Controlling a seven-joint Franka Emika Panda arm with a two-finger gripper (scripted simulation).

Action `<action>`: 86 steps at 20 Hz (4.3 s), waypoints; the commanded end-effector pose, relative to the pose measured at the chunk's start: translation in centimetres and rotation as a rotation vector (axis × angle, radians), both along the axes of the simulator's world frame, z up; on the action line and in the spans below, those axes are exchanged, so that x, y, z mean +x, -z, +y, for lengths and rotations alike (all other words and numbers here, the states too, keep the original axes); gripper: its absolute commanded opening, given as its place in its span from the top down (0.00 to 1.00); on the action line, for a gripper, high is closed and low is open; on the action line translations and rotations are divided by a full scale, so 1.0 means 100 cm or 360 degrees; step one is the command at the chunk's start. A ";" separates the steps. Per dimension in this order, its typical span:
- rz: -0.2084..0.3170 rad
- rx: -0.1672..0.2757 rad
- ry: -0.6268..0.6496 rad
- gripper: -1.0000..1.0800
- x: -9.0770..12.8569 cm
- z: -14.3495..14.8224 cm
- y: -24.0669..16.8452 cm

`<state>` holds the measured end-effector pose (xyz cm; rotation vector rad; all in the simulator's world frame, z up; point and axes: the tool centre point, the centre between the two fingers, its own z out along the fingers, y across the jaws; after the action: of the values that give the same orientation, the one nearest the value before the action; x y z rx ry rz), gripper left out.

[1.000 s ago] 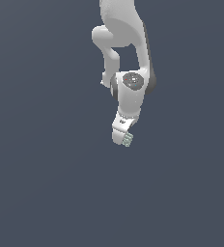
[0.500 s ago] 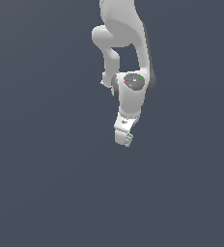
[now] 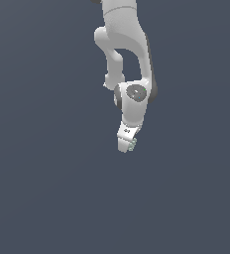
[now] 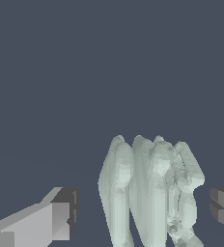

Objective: Pick up the object and move it to a goal position.

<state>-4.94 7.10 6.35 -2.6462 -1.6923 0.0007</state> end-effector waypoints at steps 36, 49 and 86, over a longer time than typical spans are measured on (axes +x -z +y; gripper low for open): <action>-0.0002 0.0003 -0.0004 1.00 0.037 -0.087 -0.073; -0.0002 0.0005 -0.0004 1.00 0.082 -0.189 -0.176; -0.0001 0.0000 -0.0002 1.00 0.140 -0.303 -0.291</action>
<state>8.99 -23.17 35.33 -2.6454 -1.6939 0.0001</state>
